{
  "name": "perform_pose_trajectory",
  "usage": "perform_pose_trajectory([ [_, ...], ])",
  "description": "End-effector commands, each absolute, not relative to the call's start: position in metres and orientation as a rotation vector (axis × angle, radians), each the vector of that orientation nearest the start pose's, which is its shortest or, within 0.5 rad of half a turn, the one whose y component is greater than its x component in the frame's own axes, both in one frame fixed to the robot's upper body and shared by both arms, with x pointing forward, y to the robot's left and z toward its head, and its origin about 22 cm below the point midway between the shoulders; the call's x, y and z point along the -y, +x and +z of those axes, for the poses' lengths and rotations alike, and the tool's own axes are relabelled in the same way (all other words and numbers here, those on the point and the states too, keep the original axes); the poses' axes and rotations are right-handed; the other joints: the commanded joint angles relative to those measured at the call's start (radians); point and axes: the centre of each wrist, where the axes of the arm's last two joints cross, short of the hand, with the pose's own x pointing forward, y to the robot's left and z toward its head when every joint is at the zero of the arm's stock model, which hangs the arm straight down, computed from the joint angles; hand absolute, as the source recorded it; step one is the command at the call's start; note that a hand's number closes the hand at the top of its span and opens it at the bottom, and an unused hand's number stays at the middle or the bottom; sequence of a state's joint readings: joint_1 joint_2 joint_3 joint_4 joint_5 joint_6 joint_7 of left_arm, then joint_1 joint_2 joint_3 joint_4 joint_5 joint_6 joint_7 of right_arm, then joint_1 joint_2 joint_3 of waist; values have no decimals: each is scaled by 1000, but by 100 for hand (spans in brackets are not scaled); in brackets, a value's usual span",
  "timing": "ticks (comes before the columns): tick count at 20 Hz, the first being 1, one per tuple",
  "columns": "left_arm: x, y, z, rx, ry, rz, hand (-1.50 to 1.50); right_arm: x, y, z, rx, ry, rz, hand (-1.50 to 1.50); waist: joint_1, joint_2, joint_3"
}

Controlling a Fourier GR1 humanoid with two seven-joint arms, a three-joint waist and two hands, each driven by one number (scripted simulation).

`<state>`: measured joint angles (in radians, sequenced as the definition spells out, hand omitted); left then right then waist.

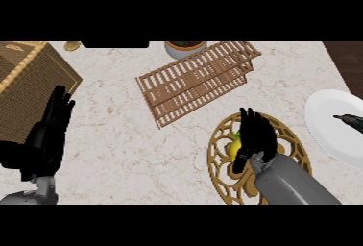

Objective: Pick the lemon from the placemat and place it in the tiered shelf

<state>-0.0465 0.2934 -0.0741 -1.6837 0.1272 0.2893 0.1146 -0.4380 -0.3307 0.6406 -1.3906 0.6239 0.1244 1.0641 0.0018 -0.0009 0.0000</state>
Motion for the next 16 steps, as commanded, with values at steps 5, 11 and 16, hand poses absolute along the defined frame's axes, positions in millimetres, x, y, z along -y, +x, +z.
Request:
perform_pose_trajectory([
  [5,-256,265,58,1600,239,28,0,134,305,27,627,-945,1002,-150,0,1,0],
  [11,-254,244,54,1607,219,32,0,141,294,-12,599,-932,1117,150,5,1,0],
  [16,-261,241,44,1599,244,51,0,137,291,-7,659,-1027,1189,150,5,1,0],
])
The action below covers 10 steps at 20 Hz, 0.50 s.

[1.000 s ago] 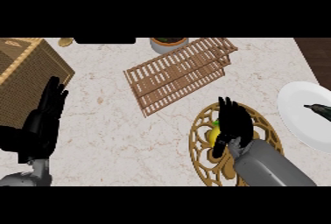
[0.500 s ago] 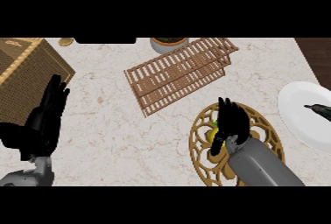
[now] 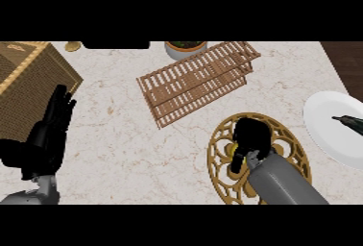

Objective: Pick the lemon from the placemat and place it in the tiered shelf

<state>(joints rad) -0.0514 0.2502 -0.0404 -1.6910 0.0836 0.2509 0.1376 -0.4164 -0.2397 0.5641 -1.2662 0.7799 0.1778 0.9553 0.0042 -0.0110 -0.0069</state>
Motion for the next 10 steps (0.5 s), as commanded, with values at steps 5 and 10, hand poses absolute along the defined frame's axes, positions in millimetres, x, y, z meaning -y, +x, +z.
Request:
perform_pose_trajectory([
  [5,-270,261,67,1608,239,25,0,95,256,-1,979,-803,1469,150,10,10,8],
  [10,-280,259,56,1604,255,44,0,90,225,2,1218,-599,1576,150,-4,10,7],
])
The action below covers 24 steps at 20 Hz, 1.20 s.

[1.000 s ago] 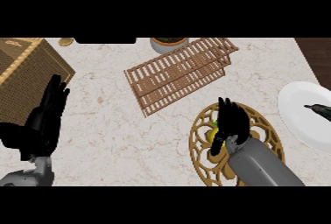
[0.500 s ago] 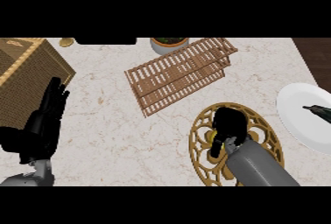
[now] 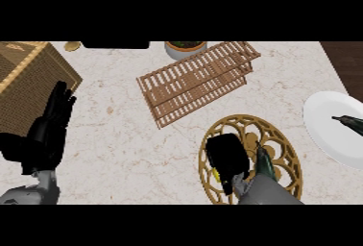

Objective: Pick the lemon from the placemat and place it in the tiered shelf

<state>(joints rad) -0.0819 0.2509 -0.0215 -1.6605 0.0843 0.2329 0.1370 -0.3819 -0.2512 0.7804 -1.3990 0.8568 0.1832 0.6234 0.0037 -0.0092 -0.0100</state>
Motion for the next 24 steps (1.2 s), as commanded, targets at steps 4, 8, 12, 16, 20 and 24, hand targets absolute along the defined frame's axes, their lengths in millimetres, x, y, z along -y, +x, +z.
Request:
perform_pose_trajectory([
  [4,-260,261,48,1596,244,37,0,77,214,40,1314,-477,1490,150,-12,7,10],
  [8,-283,263,57,1602,255,61,0,82,185,78,1460,-450,1376,150,-20,5,9],
  [12,-273,257,58,1599,262,65,0,86,192,124,1593,-353,1067,150,-19,4,10],
  [16,-272,262,66,1600,279,50,0,108,182,171,1640,-469,901,150,-20,4,10],
  [20,-262,248,53,1602,245,31,0,133,182,213,1670,-581,808,150,-8,6,9],
  [24,-275,247,62,1597,252,43,0,135,217,220,1650,-643,808,150,1,9,10],
])
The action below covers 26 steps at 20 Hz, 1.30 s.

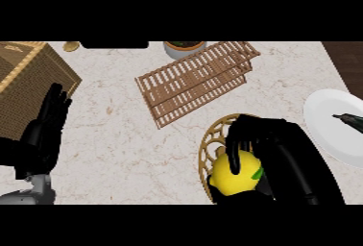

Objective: Pick the lemon from the placemat and place it in the tiered shelf

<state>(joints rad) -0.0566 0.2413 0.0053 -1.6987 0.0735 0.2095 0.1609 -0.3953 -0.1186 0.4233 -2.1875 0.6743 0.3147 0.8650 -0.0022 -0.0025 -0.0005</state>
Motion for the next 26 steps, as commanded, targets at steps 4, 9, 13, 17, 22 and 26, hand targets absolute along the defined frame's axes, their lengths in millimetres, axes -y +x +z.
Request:
perform_pose_trajectory([
  [4,-261,265,46,1592,245,36,0,133,235,232,1666,-659,750,150,3,3,0],
  [9,-261,255,67,1616,246,23,0,143,285,209,1670,-667,701,150,10,4,1],
  [13,-266,259,55,1608,250,23,0,139,316,201,1670,-653,693,150,12,5,0],
  [17,-262,258,69,1606,241,30,0,125,339,179,1684,-665,658,150,13,4,1],
  [22,-290,267,63,1606,257,38,0,123,361,151,1746,-647,618,150,13,5,0],
  [26,-272,255,51,1611,238,33,0,115,376,127,1768,-658,597,150,15,5,0],
])
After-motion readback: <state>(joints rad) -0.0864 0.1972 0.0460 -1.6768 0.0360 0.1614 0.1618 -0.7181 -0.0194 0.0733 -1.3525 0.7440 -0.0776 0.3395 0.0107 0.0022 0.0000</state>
